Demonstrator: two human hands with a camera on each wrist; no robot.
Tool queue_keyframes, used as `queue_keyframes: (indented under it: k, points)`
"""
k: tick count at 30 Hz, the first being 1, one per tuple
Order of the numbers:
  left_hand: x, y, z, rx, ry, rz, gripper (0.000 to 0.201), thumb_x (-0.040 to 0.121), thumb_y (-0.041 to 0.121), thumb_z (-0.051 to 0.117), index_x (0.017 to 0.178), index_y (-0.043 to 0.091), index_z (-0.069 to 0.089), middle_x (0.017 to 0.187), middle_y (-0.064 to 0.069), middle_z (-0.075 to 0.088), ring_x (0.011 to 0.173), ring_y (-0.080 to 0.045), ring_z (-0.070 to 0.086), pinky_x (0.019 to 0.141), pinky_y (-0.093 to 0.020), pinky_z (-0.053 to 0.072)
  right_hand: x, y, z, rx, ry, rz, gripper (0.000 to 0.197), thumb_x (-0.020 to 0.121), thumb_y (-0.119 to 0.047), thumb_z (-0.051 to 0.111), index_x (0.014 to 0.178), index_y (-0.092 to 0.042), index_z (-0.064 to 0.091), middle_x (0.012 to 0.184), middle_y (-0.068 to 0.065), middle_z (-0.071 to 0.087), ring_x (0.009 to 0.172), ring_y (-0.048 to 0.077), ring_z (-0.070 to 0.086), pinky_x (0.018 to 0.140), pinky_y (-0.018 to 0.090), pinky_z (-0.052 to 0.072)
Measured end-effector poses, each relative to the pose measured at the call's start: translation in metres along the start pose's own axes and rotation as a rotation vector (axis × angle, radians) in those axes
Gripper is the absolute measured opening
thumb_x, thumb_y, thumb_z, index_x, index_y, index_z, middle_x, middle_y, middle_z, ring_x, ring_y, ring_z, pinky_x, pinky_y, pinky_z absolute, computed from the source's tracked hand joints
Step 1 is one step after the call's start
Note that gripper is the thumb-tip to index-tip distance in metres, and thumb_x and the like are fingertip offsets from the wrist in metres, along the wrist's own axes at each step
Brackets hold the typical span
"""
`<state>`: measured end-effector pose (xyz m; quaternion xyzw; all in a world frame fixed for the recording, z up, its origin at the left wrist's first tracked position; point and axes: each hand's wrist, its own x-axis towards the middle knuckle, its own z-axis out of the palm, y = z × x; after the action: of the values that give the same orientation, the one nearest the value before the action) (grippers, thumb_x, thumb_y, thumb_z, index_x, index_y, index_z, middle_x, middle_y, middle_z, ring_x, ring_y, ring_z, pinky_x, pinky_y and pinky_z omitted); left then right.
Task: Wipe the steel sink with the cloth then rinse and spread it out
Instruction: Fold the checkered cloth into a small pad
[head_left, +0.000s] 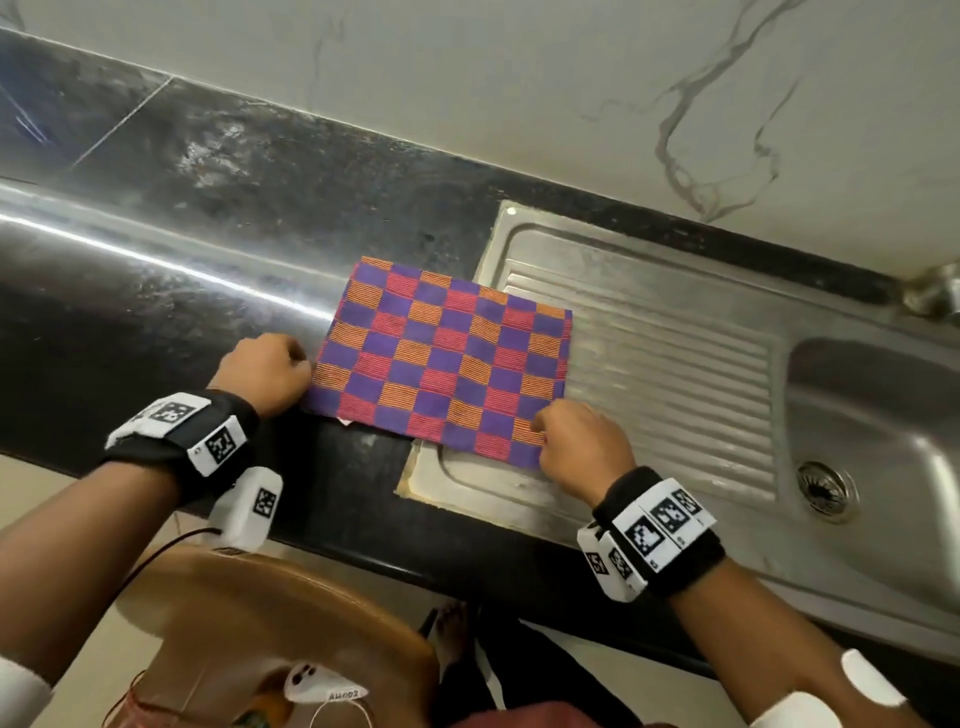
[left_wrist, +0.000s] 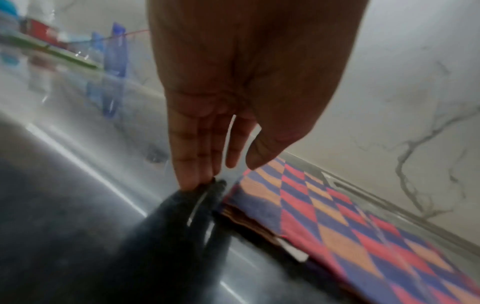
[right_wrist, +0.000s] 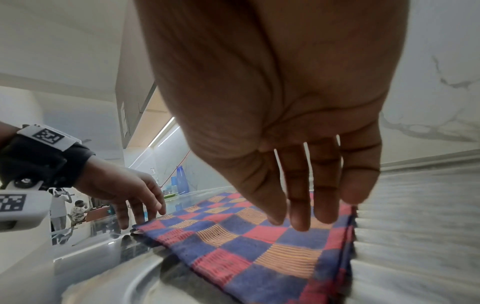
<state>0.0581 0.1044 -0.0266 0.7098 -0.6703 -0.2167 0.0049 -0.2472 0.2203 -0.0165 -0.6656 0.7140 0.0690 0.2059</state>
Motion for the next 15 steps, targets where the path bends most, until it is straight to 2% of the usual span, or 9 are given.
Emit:
queue_keyframes:
  k: [4,5,8,10,12,14,15]
  points:
    - [0.006,0.012,0.005,-0.079,-0.097,-0.141,0.04,0.071,0.047,0.073,0.084,0.011,0.066,0.091,-0.014,0.071,0.082,-0.033,0.067,0.079,-0.036,0.054,0.023,-0.018,0.007,0.111,0.08,-0.076,0.017,0.088,-0.017,0.052,0.098,-0.014,0.066,0.103,0.004,0.064,0.097,0.027,0.062,0.082,0.04,0.053]
    - [0.008,0.015,0.008,-0.076,-0.119,-0.158,0.044,0.069,0.049,0.074,0.084,0.01,0.065,0.09,-0.015,0.07,0.081,-0.033,0.067,0.077,-0.035,0.054,0.029,-0.022,0.011,0.121,0.073,-0.11,0.017,0.089,-0.017,0.052,0.1,-0.014,0.064,0.104,0.004,0.063,0.098,0.027,0.061,0.083,0.041,0.053]
    - [0.011,0.025,0.014,-0.066,-0.129,-0.208,0.056,0.065,0.047,0.078,0.097,0.005,0.06,0.102,-0.017,0.067,0.094,-0.036,0.064,0.074,-0.033,0.048,0.04,-0.035,0.02,0.084,0.029,-0.157,0.014,0.088,-0.014,0.051,0.098,-0.012,0.06,0.105,0.007,0.058,0.099,0.031,0.058,0.079,0.042,0.051]
    - [0.013,0.03,0.015,-0.081,-0.162,-0.228,0.046,0.068,0.039,0.078,0.093,0.005,0.059,0.102,-0.017,0.065,0.097,-0.036,0.064,0.076,-0.033,0.047,0.043,-0.04,0.024,0.039,0.041,-0.154,0.016,0.088,-0.014,0.052,0.103,-0.011,0.058,0.108,0.008,0.056,0.101,0.032,0.056,0.075,0.041,0.048]
    - [0.015,0.035,0.013,-0.148,-0.228,-0.238,0.031,0.072,0.03,0.076,0.087,0.006,0.061,0.098,-0.016,0.067,0.092,-0.033,0.065,0.078,-0.033,0.049,0.047,-0.043,0.022,0.05,0.04,-0.137,0.02,0.089,-0.017,0.053,0.107,-0.011,0.057,0.111,0.008,0.058,0.103,0.032,0.056,0.077,0.041,0.049]
    - [0.012,0.038,0.009,-0.234,-0.247,-0.219,0.027,0.072,0.029,0.073,0.086,0.006,0.066,0.096,-0.016,0.069,0.088,-0.031,0.065,0.082,-0.037,0.052,0.052,-0.042,0.016,0.13,0.019,-0.102,0.02,0.09,-0.024,0.052,0.105,-0.014,0.059,0.108,0.007,0.062,0.101,0.032,0.06,0.08,0.041,0.051]
    - [0.012,0.041,0.007,-0.245,-0.208,-0.183,0.03,0.07,0.032,0.069,0.087,0.008,0.066,0.096,-0.017,0.07,0.088,-0.032,0.065,0.082,-0.038,0.053,0.055,-0.041,0.012,0.206,0.013,-0.073,0.022,0.09,-0.028,0.052,0.105,-0.015,0.061,0.106,0.007,0.065,0.101,0.032,0.062,0.082,0.041,0.052]
